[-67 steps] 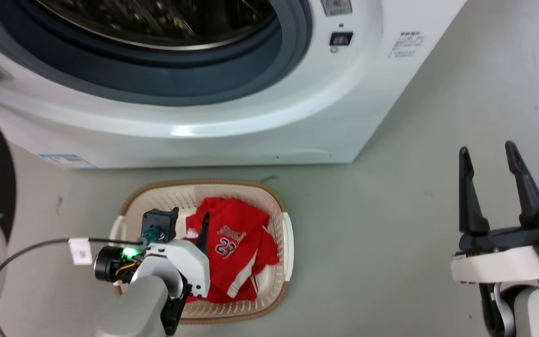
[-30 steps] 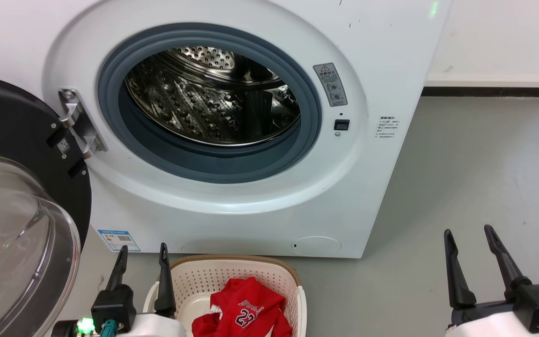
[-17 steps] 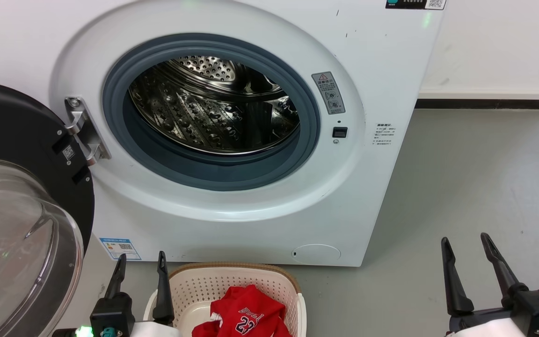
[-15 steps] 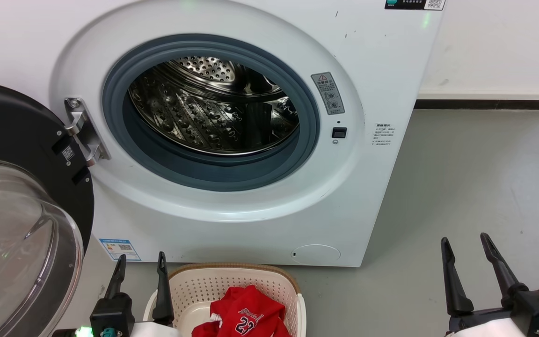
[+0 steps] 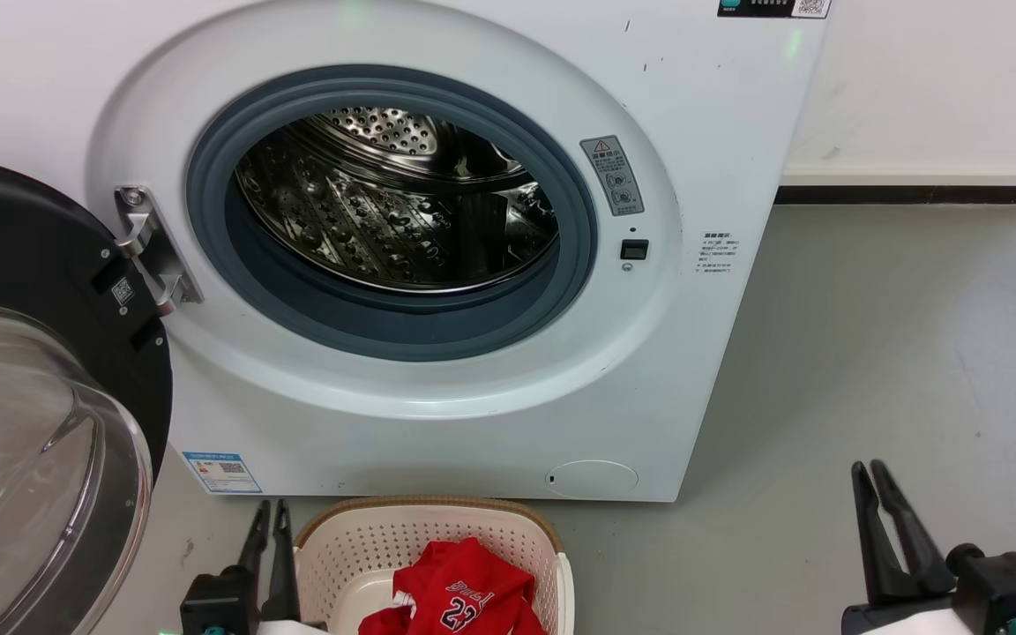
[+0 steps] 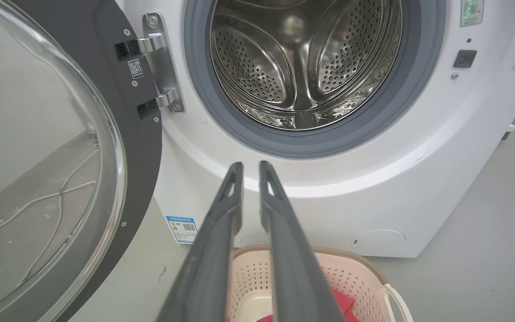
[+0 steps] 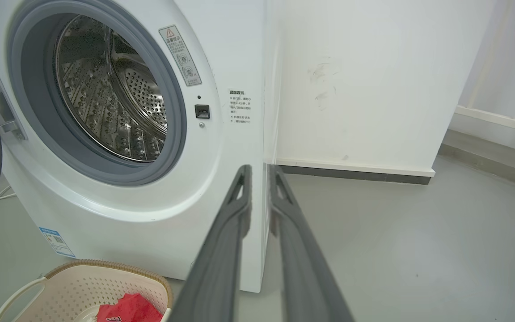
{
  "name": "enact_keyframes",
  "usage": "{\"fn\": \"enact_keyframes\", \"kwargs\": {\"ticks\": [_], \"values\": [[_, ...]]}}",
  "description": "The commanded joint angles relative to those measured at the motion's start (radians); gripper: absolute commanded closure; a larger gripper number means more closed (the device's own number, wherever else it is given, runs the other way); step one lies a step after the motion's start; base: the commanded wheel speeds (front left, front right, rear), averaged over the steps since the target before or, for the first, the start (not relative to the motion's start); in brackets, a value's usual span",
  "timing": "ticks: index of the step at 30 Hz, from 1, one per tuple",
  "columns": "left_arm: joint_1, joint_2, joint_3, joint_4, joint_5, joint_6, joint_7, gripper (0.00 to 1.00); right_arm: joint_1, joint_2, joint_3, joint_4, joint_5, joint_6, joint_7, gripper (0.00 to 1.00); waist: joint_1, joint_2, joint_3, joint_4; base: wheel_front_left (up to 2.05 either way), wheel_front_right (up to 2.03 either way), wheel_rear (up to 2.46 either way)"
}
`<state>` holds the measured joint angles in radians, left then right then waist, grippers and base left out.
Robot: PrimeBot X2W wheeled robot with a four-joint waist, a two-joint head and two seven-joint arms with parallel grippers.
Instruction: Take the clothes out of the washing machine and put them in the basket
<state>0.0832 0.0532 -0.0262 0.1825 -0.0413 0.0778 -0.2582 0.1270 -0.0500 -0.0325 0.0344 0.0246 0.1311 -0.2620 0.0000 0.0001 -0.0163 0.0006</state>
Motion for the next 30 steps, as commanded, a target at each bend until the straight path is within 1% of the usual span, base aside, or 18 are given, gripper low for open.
{"fn": "enact_keyframes", "kwargs": {"ticks": [1,10,11,20,30], "values": [[0.0,0.0,0.001,0.007,-0.005,-0.001,0.002,1.0,0.001,0.0,0.001,0.005,0.005,0.0,0.001,1.0,0.0,-0.0001,0.0,0.0,0.0,0.0,0.0],[-0.028,-0.001,0.023,0.022,-0.188,-0.025,0.052,1.0,-0.024,-0.011,0.006,0.028,0.204,0.0,0.034,1.0,0.0,-0.0001,0.001,0.0,0.0,0.0,0.0],[-0.028,-0.001,0.023,0.022,-0.188,-0.025,0.052,1.0,-0.024,-0.011,0.006,0.028,0.204,0.0,0.034,1.0,0.0,-0.0001,0.001,0.0,0.0,0.0,0.0],[-0.047,-0.001,0.035,0.023,-0.364,-0.049,0.089,1.0,-0.053,-0.02,0.008,0.051,0.39,0.0,0.067,1.0,0.0,-0.0001,0.003,0.0,0.0,0.0,0.0],[-0.069,-0.001,0.05,0.027,-0.537,-0.072,0.129,1.0,-0.081,-0.027,0.007,0.073,0.572,0.0,0.101,1.0,0.0,-0.0001,0.004,0.0,0.0,0.0,0.0]]}}
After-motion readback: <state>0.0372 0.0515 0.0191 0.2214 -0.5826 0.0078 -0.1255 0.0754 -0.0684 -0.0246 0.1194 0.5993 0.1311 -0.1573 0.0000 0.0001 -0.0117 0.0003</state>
